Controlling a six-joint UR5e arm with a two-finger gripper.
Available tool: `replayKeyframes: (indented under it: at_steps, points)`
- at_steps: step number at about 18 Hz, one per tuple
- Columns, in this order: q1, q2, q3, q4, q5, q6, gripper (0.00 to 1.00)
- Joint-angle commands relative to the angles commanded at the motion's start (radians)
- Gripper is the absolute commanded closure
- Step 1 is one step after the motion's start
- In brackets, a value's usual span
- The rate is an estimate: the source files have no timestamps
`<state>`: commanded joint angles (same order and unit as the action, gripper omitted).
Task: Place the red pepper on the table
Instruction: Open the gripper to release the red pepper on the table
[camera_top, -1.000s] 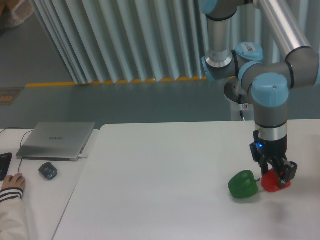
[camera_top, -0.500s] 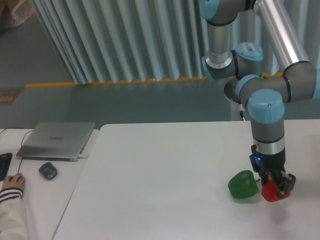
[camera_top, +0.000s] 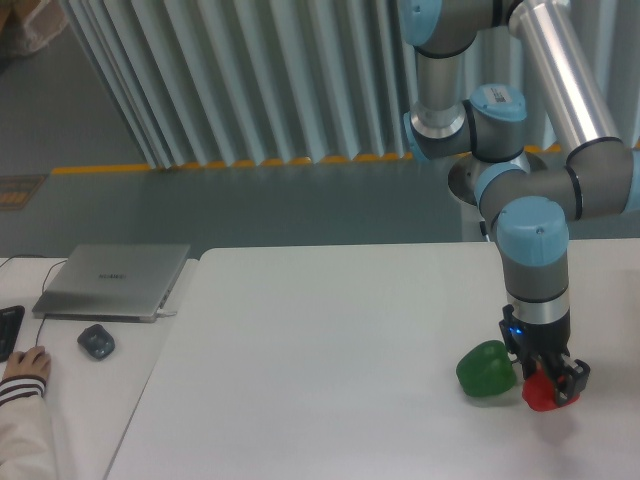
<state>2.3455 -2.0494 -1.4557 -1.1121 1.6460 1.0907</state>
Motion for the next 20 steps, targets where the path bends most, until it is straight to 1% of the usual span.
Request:
replayKeyframes:
  at_steps: [3,6,14,17,18,19,20]
  points:
    - [0.000,-0.005,-0.017,0.000,0.000,0.000,0.78]
    - [0.000,-0.005,-0.031,0.002,0.000,0.003,0.78]
    - [-0.006,-0.003,-0.038,0.003,0.014,0.002,0.77]
    - [-0.011,-0.005,-0.038,0.003,0.035,0.003,0.73]
    - [-0.011,-0.005,-0.038,0.005,0.035,0.003,0.67]
    - [-0.011,-0.005,-0.038,0.006,0.035,0.006,0.55]
    - [-0.011,-0.005,-0.037,0.006,0.037,0.008,0.46]
